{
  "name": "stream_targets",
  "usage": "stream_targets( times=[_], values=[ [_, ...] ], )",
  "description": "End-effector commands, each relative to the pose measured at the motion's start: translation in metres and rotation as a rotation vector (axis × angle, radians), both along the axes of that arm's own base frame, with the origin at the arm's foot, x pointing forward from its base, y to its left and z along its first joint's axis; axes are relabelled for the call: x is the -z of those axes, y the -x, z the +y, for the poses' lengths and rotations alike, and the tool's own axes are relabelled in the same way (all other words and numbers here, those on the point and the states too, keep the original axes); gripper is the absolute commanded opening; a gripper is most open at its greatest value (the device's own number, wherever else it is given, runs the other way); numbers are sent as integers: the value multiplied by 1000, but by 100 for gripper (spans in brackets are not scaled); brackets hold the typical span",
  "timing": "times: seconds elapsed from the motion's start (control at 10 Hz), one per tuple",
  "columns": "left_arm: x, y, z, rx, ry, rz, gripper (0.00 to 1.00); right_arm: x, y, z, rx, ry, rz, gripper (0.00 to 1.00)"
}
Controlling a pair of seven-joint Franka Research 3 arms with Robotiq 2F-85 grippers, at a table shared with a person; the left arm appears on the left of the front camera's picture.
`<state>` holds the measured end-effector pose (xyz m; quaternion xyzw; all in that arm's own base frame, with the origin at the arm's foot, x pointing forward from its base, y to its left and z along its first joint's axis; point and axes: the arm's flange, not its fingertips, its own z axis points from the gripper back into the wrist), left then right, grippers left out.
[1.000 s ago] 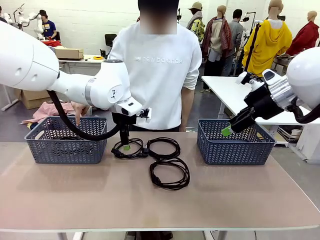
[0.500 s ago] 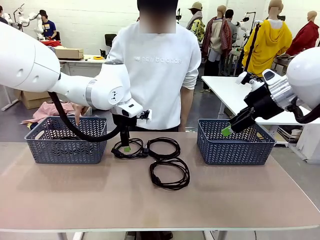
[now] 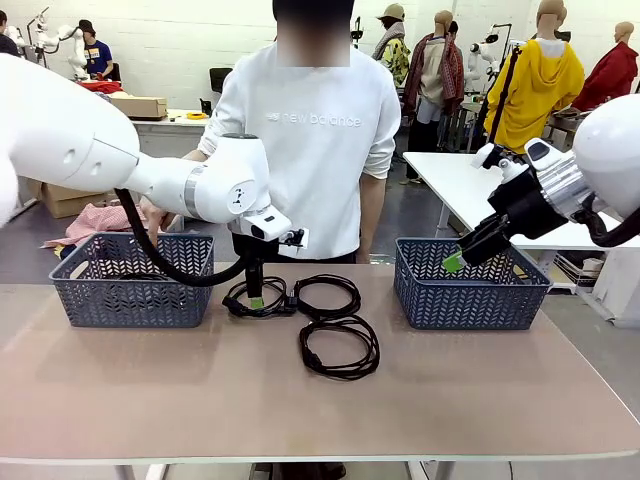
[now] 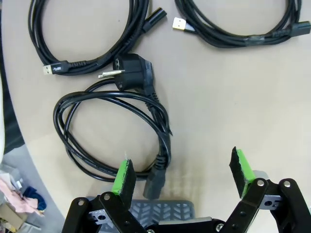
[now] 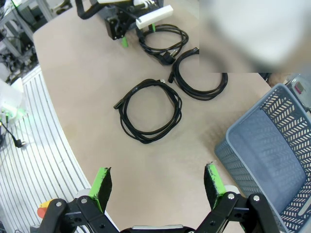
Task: Organize the cables according to human instructions.
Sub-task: Pick up a bundle of cables and place it in the basket indicated by the human.
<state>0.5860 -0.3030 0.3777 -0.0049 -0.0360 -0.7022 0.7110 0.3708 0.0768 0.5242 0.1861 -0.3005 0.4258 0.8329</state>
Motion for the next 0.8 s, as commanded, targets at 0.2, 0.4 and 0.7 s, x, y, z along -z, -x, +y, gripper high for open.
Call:
stream_targets(
  times=[0.2,0.4,0.7],
  values=[
    [18,-21,-8,32,-45,1,100,1,-1,0,-7,-22,-1,100],
    [31,-24,-4,25,-45,0,100,1,-1,0,-7,-22,-1,100],
    [46,-30,-5,30,-53,-15,100,1,-1,0,-7,-22,-1,100]
  ],
)
